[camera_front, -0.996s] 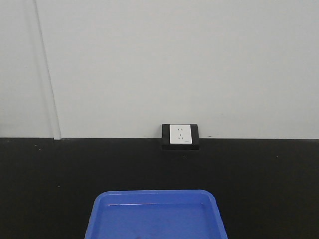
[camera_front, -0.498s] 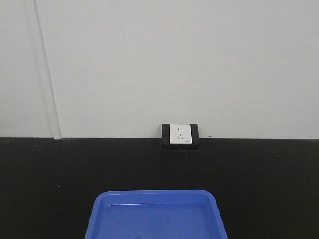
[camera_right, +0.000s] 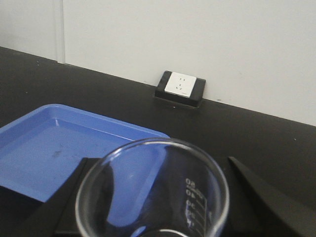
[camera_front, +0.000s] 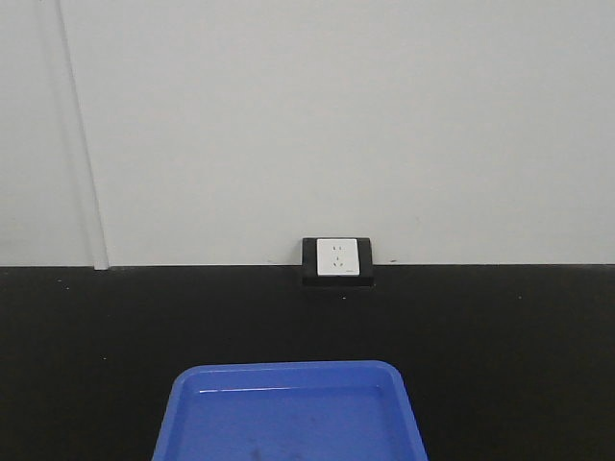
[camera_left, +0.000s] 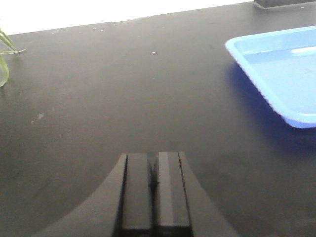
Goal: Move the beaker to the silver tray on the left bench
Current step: 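Drive the base to the bench with the silver tray, holding the beaker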
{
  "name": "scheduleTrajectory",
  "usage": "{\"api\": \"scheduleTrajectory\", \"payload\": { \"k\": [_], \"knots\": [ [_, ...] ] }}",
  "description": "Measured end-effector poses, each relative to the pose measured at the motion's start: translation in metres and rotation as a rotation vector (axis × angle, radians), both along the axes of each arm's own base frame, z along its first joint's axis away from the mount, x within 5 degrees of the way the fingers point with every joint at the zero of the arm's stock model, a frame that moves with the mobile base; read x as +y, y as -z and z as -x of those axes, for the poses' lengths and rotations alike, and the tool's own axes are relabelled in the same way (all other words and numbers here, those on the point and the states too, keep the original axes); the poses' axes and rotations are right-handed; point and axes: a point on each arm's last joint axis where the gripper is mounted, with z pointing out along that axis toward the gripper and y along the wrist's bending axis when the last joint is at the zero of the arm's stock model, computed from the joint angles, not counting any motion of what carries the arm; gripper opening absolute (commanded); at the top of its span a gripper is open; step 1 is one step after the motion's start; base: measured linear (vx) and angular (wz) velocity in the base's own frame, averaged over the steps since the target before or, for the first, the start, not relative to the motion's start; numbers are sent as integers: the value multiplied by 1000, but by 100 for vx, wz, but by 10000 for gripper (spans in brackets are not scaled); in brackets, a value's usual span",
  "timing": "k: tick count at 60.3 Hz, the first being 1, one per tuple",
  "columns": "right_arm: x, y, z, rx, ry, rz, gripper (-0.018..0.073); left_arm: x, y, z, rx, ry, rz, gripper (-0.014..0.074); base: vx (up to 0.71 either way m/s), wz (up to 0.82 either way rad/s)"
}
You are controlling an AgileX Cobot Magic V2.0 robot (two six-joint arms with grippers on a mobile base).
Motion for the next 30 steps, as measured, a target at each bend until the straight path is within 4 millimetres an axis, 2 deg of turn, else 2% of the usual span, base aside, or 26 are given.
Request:
{"api": "scheduleTrajectory", "payload": {
  "k": [30],
  "knots": [
    [0,0,0,0,0,0,-10,0,0,0,0,0,0,1,-15,-25]
  ]
}}
